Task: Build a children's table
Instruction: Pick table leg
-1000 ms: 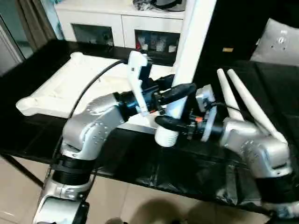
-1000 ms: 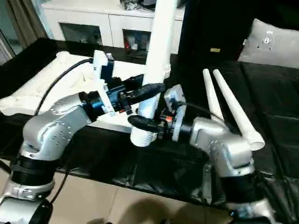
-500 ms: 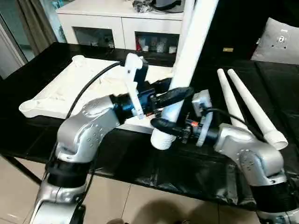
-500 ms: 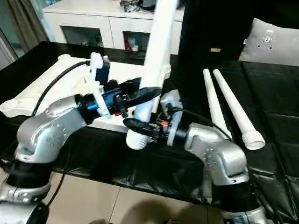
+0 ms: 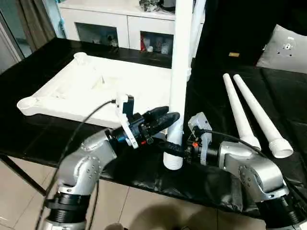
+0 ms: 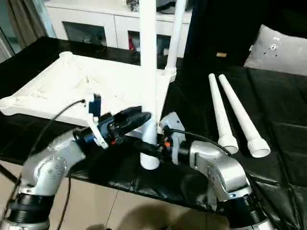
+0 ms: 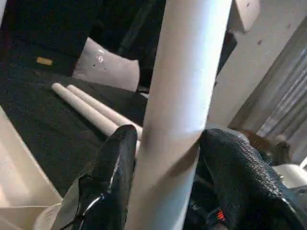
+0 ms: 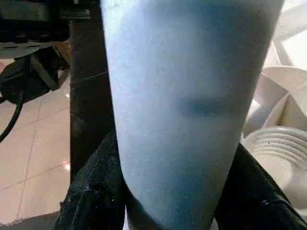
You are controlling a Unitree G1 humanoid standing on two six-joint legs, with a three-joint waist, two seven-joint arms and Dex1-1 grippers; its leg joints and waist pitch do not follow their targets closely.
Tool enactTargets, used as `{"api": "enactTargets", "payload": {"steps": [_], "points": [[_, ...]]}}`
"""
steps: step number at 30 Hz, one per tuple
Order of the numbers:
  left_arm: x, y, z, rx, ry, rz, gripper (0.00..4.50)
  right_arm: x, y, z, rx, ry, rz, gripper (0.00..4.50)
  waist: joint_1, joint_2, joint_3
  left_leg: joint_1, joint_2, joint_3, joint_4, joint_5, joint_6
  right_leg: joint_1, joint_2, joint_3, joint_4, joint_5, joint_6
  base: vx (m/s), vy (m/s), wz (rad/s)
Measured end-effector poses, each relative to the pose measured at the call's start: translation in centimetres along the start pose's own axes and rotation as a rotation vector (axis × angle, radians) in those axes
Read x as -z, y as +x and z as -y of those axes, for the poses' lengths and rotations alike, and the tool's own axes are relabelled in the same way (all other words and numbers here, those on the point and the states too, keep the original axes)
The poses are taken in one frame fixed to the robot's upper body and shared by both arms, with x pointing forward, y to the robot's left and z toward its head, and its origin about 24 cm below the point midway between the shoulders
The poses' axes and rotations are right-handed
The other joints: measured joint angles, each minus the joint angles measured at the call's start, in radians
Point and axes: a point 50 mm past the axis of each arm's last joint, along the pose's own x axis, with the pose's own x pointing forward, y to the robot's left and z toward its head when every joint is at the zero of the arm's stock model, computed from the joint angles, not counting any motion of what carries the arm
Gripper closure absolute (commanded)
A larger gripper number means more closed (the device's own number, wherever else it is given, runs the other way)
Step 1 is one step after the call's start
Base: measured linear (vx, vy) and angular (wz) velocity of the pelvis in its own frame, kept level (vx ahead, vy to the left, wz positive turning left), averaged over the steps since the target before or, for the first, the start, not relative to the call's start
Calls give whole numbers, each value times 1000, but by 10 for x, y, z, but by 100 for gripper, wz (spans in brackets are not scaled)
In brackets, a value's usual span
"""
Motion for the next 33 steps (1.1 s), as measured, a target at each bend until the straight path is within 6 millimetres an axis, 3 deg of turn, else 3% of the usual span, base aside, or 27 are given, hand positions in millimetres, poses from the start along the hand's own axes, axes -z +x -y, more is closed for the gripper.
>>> {"api": "enactTargets", "payload": {"steps": [5,9,11,15,19,22,29,33], "points": [[-21,-2,-3,-3,-42,195,179,-12,0,7,55,16,97,259,-3,0,0,0,0,0,0,0,0,0,0,0,0,0,0,0,0,0],[-49,-6,-24,-126,-37,339,179,-30,3,8,72,-27,178,259,-4,1,-1,2,0,0,0,0,0,1,1,0,1,0,0,0,0,0],[-49,-11,-37,-220,-22,304,179,-32,3,8,74,-36,191,259,-3,1,-1,1,0,0,-1,0,0,1,1,0,0,0,1,0,0,0],[-29,-8,-57,-383,126,30,179,-32,6,7,78,-44,191,259,3,1,-1,1,0,-2,-1,0,0,-2,1,0,0,2,3,0,0,0],[-23,14,-44,-284,217,-65,179,-32,6,7,106,-80,185,259,5,1,-1,0,-1,-2,-2,-1,1,-2,0,0,0,3,1,0,0,0],[-36,31,-22,-138,312,-46,179,-33,5,10,139,-94,193,259,-1,4,-1,1,0,0,-4,-1,0,-1,0,2,1,4,-1,0,0,0],[-44,33,-11,-43,420,-80,179,-31,5,12,154,-105,189,260,-26,4,-1,3,0,1,-4,2,-4,0,1,1,4,3,1,0,0,0],[-46,31,-8,-15,476,-102,179,-28,5,15,179,-98,175,260,-27,5,-1,2,0,0,-3,2,-4,0,0,1,4,3,1,0,0,0]]}}
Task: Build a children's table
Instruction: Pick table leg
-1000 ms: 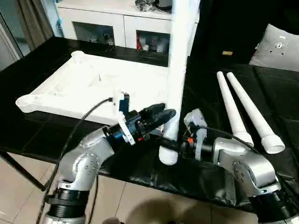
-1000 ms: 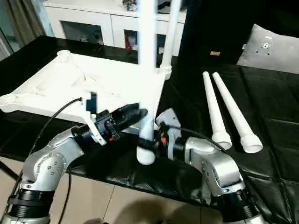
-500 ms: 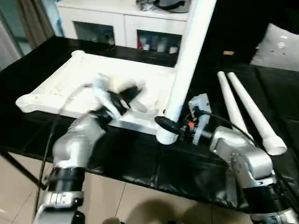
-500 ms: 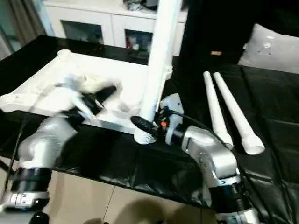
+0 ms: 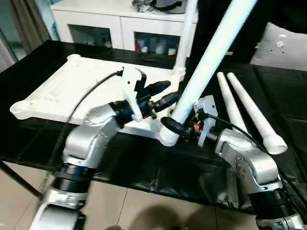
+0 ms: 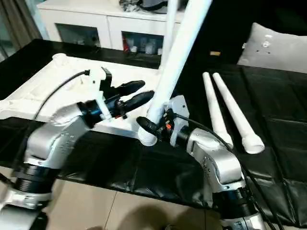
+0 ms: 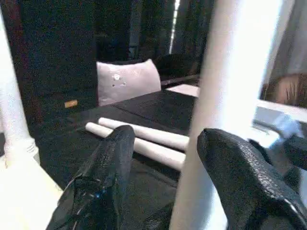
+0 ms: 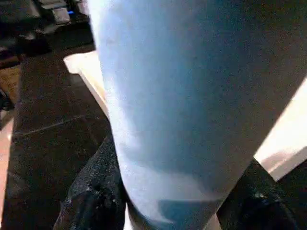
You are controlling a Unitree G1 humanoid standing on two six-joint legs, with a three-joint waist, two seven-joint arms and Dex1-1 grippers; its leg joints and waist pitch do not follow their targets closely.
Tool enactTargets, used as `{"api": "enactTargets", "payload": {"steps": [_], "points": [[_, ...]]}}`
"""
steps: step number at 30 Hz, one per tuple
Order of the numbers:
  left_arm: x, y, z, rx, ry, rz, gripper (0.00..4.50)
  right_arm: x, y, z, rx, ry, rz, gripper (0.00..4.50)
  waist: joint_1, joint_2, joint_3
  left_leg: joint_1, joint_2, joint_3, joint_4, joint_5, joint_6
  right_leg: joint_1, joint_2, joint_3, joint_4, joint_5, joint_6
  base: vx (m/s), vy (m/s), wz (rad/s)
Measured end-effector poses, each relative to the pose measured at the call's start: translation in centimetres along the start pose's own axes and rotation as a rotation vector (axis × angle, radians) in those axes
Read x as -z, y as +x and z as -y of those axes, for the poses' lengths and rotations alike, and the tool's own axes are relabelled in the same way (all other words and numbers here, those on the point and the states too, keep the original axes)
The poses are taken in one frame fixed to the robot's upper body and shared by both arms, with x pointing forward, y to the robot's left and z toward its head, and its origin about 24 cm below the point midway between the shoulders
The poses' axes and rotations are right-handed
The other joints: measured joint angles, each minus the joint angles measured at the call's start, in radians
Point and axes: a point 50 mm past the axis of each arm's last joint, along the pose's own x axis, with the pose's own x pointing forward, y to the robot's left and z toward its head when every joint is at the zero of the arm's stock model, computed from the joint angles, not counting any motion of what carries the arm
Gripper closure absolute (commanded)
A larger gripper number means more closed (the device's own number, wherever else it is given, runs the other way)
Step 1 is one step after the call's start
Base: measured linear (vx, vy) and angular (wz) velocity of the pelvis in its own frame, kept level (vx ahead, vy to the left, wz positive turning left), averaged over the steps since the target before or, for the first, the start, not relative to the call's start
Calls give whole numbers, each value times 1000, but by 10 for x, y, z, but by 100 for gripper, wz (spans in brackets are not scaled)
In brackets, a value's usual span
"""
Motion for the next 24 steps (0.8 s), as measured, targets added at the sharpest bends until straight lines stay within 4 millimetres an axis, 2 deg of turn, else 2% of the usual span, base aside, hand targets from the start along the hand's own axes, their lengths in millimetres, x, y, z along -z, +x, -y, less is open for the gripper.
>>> {"api": "enactTargets", "payload": {"steps": [11,16,21,24], "points": [[4,9,10,64,21,-13,179,2,3,0,43,-48,-18,260,0,3,0,-1,0,0,-1,0,0,-1,0,0,0,0,0,0,0,0],[1,-5,-3,46,-3,-2,179,1,-4,11,143,16,-9,260,-5,9,1,0,0,0,-1,0,0,-1,1,0,1,0,-1,0,0,0],[-1,-21,2,168,-69,-2,179,0,-9,19,208,80,12,260,-7,13,1,1,0,0,-1,0,0,0,1,0,1,0,-1,0,0,0],[2,-29,-3,171,-49,-51,179,-2,-13,24,243,83,22,260,-8,16,0,1,0,0,-1,0,0,0,1,0,1,0,-1,0,0,0]]}}
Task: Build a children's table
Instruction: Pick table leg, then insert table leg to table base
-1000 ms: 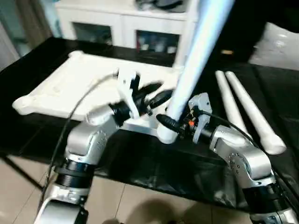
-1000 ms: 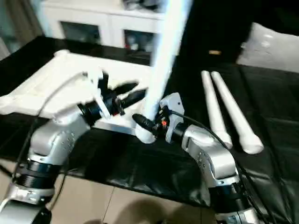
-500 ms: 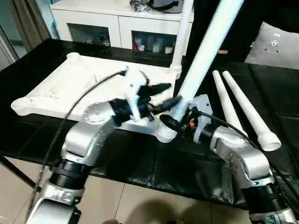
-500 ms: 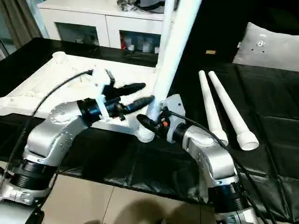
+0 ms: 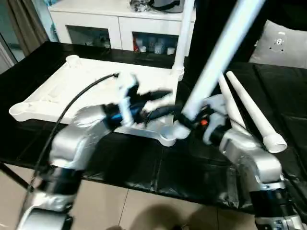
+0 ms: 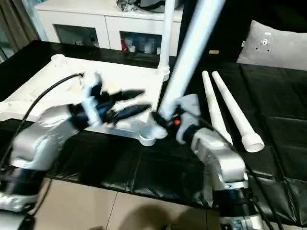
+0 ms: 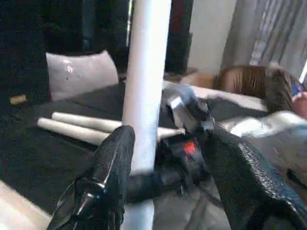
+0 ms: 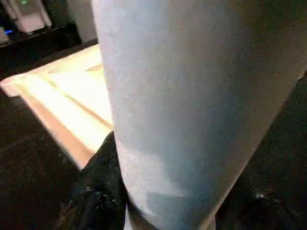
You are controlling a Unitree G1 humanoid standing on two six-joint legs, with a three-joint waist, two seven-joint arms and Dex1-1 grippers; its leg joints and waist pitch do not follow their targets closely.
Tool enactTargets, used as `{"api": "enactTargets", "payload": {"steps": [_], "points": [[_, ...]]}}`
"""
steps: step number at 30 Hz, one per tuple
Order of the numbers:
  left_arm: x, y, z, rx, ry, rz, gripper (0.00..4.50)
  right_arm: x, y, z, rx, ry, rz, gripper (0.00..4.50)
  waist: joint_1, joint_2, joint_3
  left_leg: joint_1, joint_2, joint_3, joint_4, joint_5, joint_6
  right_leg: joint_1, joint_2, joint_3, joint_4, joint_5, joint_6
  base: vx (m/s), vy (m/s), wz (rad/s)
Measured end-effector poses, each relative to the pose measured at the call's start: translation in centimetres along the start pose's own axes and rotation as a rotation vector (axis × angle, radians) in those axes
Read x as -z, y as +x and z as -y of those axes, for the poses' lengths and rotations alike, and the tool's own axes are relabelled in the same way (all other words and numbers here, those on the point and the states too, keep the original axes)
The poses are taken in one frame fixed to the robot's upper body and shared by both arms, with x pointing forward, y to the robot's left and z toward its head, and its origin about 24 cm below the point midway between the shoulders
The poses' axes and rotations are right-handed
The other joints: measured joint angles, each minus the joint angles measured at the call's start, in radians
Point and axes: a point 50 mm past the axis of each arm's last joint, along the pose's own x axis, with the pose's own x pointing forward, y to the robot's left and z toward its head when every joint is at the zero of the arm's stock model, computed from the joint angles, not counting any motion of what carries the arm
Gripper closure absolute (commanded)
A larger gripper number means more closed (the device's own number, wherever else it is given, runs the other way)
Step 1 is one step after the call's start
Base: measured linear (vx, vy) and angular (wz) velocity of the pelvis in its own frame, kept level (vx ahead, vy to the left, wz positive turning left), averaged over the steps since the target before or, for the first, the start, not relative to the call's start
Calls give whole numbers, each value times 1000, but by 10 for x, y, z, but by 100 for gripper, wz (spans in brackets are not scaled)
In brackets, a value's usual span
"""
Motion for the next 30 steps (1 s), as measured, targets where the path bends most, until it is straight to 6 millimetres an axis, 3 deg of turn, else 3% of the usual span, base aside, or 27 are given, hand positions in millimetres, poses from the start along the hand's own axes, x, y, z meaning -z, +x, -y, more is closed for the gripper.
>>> {"api": "enactTargets", "payload": {"steps": [5,6,8,12,13,17,19,22,25,28,30], "points": [[31,-23,-29,-109,147,-340,179,3,-4,9,128,11,-3,260,-6,10,-1,1,-1,-1,0,0,0,1,0,0,0,0,0,0,0,0],[36,-27,-32,-110,167,-385,207,4,-5,12,152,14,-11,260,-7,10,-1,1,-1,-1,0,0,0,0,0,0,0,0,0,0,0,0],[46,-31,-40,-94,211,-483,214,6,-9,18,204,42,-32,260,-6,10,-1,0,-1,-1,0,0,-1,0,0,0,-1,0,0,0,0,0],[52,-32,-50,-26,268,-572,214,5,-14,25,237,71,-29,260,-4,10,-1,-1,-1,-1,-1,0,-1,-1,0,0,-1,0,0,0,0,0],[53,-32,-53,-9,290,-599,239,5,-15,25,215,58,-37,260,-3,10,-1,-1,-1,-1,-1,0,-1,-1,0,0,-1,0,1,0,0,0],[60,-31,-62,13,335,-657,252,5,-16,17,128,25,-41,260,-1,10,-1,-1,-1,0,-2,0,0,-1,0,0,-1,0,1,0,0,0],[65,-29,-65,28,357,-692,287,4,-14,10,103,-7,-34,260,-1,10,-1,-1,-1,0,-2,0,-1,-1,0,0,-1,0,0,0,0,0],[69,-28,-67,51,378,-730,297,2,-15,7,133,-86,-2,260,4,11,-1,-1,-1,0,-1,0,-1,0,0,1,-1,0,0,0,0,0],[73,-28,-70,67,386,-764,330,6,-17,9,157,-64,-80,261,7,11,-1,0,-1,0,-1,0,-1,1,0,1,-1,0,0,0,0,0],[74,-27,-71,86,403,-789,331,7,-19,10,141,-60,-98,261,8,12,-1,0,-1,0,-1,0,-1,1,-1,1,-1,0,0,0,0,0],[74,-25,-72,95,406,-801,364,6,-20,10,115,-69,-87,261,9,13,-1,0,-1,0,-1,0,0,1,-1,1,-1,0,0,0,0,0]]}}
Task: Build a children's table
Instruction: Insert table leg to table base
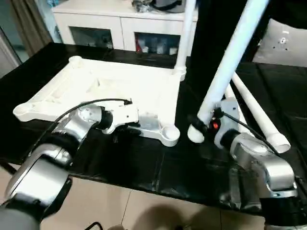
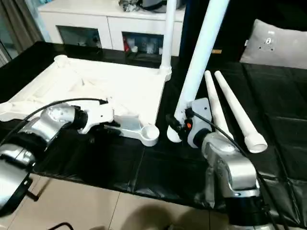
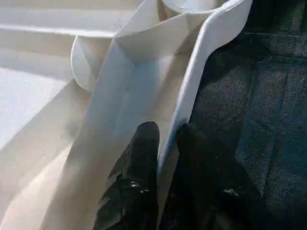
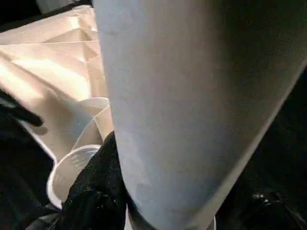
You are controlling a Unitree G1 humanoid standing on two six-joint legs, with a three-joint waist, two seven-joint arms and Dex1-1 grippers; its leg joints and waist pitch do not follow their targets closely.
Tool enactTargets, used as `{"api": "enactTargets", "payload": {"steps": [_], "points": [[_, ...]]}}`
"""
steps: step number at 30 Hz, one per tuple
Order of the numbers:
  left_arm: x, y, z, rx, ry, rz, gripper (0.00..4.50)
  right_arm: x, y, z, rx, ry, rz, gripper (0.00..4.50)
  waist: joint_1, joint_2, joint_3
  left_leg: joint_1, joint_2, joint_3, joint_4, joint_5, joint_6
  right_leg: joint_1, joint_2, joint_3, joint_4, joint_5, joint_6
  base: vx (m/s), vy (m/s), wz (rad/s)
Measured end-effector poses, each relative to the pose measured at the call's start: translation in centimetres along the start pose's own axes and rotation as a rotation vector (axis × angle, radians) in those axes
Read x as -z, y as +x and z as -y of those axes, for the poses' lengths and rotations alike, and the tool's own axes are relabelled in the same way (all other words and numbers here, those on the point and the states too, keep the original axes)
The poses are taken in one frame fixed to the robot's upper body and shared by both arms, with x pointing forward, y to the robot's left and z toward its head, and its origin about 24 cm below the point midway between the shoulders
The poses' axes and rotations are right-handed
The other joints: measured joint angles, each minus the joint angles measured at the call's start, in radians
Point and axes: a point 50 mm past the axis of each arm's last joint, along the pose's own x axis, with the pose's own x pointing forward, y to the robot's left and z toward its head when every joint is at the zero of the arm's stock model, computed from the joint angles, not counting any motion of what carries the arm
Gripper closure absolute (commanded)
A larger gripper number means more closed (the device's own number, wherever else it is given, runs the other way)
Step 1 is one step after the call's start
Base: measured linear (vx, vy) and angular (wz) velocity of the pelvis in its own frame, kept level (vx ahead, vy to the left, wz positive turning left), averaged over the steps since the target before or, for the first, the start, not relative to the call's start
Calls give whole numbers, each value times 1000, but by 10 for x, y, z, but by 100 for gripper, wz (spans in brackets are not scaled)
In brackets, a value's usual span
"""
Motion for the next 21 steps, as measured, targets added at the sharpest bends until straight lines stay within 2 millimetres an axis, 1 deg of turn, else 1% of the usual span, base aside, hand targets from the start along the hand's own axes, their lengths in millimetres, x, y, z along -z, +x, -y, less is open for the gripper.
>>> {"api": "enactTargets", "payload": {"steps": [3,4,5,7,10,15,18,21], "points": [[-2,1,-1,9,14,-10,372,1,-1,-1,-24,3,11,261,0,3,0,0,0,0,0,0,0,0,0,0,0,0,0,0,0,0],[-1,1,-1,12,11,-10,388,2,-1,-2,-27,6,10,261,0,6,0,0,0,0,0,0,0,0,0,0,0,0,0,0,0,0],[-1,2,-1,15,6,-8,388,2,-2,-2,-27,5,10,261,0,7,0,0,0,0,0,0,0,0,0,0,0,0,-1,0,0,0],[-1,2,-1,23,8,-7,405,0,-3,-2,-35,0,15,261,0,10,0,0,0,0,0,0,0,0,0,0,0,0,-1,0,0,0],[-8,4,-1,97,22,-16,417,-4,-5,-6,-75,-15,27,261,1,13,-1,1,0,0,0,0,0,1,0,0,-1,0,-1,0,0,0],[-11,2,-2,186,24,-57,447,0,-7,-6,-97,-10,14,261,-5,14,-1,2,0,0,0,0,0,1,0,0,-1,0,-1,0,0,0],[-13,1,-2,237,31,-92,450,-1,-8,-6,-103,-16,17,261,-7,14,-1,4,0,1,-1,0,0,3,0,0,-1,0,-1,0,0,0],[-12,2,-1,229,-11,-65,450,-1,-7,-6,-110,-5,18,261,-7,14,-1,7,0,2,-1,0,1,6,0,0,-2,0,0,0,0,0]]}}
